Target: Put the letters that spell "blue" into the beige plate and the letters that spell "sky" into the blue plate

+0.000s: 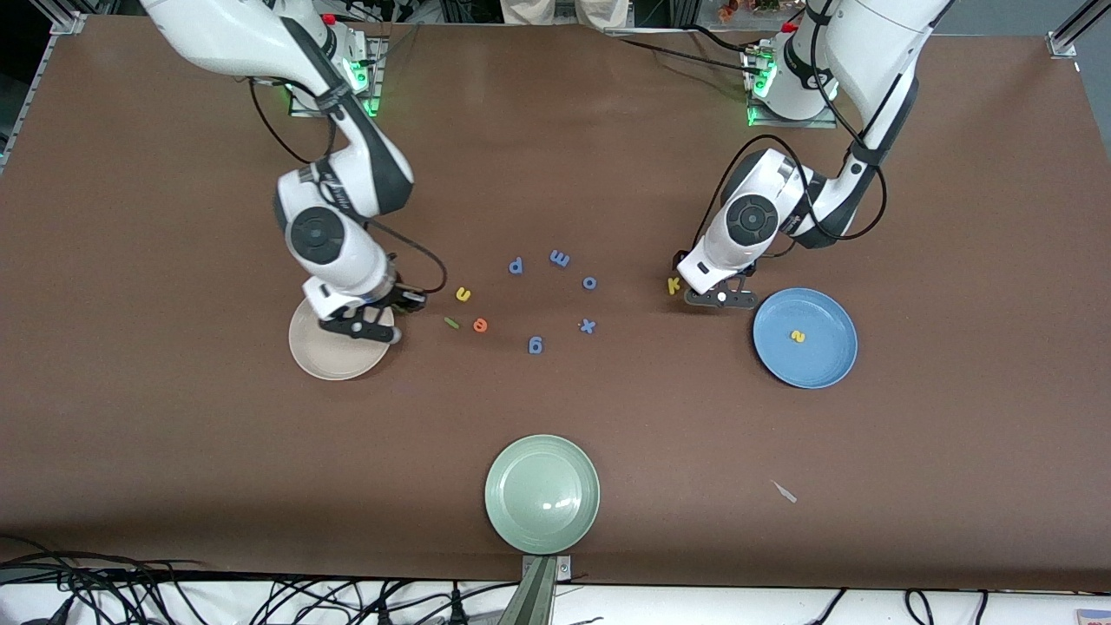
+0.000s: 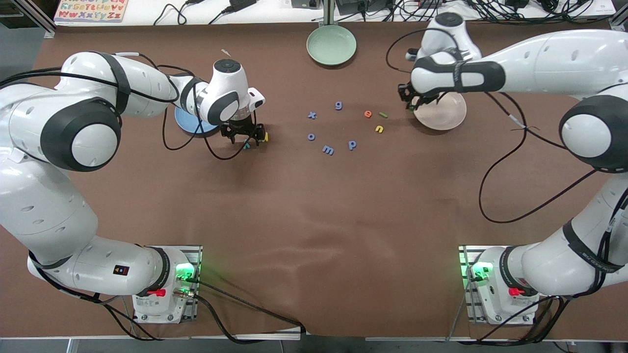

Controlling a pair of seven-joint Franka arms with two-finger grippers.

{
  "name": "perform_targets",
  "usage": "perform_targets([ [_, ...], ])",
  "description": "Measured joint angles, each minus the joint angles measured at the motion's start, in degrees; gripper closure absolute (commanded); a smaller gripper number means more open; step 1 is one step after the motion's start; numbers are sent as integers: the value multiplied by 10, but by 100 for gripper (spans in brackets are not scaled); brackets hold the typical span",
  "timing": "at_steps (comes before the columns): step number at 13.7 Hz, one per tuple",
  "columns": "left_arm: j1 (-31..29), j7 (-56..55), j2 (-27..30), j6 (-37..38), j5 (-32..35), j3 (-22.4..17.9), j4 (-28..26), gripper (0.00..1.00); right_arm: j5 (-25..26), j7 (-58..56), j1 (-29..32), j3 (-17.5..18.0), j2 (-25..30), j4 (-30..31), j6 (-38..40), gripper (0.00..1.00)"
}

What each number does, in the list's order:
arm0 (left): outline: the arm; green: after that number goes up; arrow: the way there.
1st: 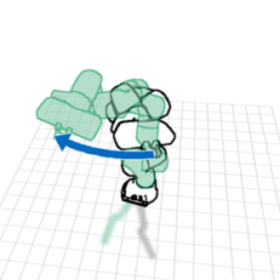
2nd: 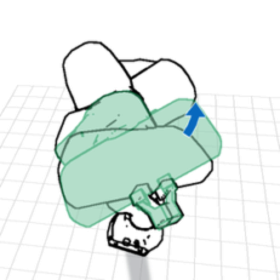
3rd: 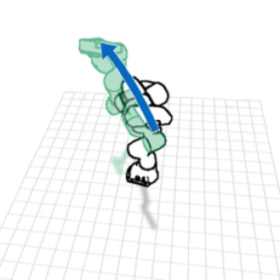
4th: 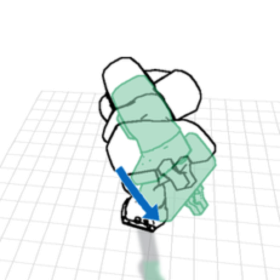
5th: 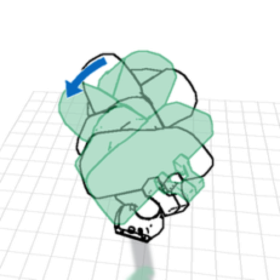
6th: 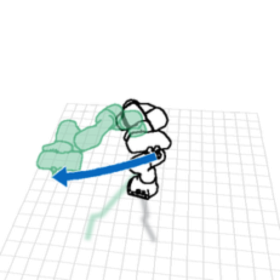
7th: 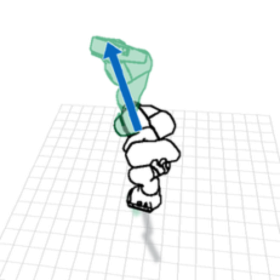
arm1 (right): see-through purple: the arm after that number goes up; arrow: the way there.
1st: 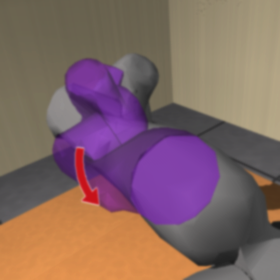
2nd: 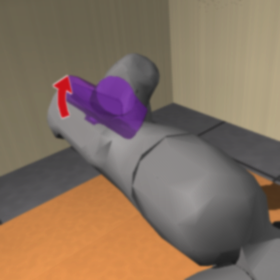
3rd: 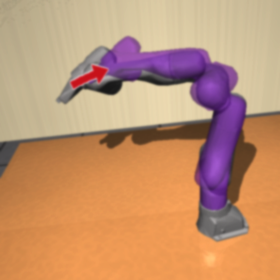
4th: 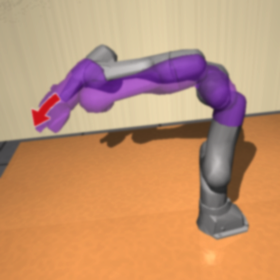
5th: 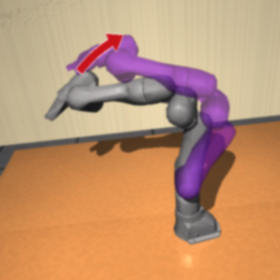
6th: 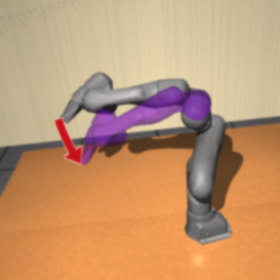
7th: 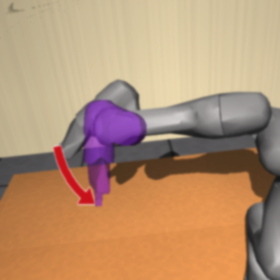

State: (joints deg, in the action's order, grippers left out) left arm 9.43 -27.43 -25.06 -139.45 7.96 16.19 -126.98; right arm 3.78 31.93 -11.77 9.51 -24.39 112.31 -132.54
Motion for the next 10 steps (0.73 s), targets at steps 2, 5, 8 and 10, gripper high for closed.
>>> perform_targets([
  [2, 0, 0, 0, -1, 0, 0, -2, 44, 0, -63, 19, -15, 13, 0, 13, 75],
  [5, 0, 0, 1, -3, 0, 1, -4, 69, 0, -129, 39, -34, 16, 2, 16, 70],
  [8, 0, 0, 2, -5, 0, 3, -4, 85, 0, -140, 45, -36, 15, 10, 16, 54],
  [10, 0, 0, 5, -5, 0, 3, -4, 87, 0, -139, 43, -36, 14, 14, 16, 37],
])
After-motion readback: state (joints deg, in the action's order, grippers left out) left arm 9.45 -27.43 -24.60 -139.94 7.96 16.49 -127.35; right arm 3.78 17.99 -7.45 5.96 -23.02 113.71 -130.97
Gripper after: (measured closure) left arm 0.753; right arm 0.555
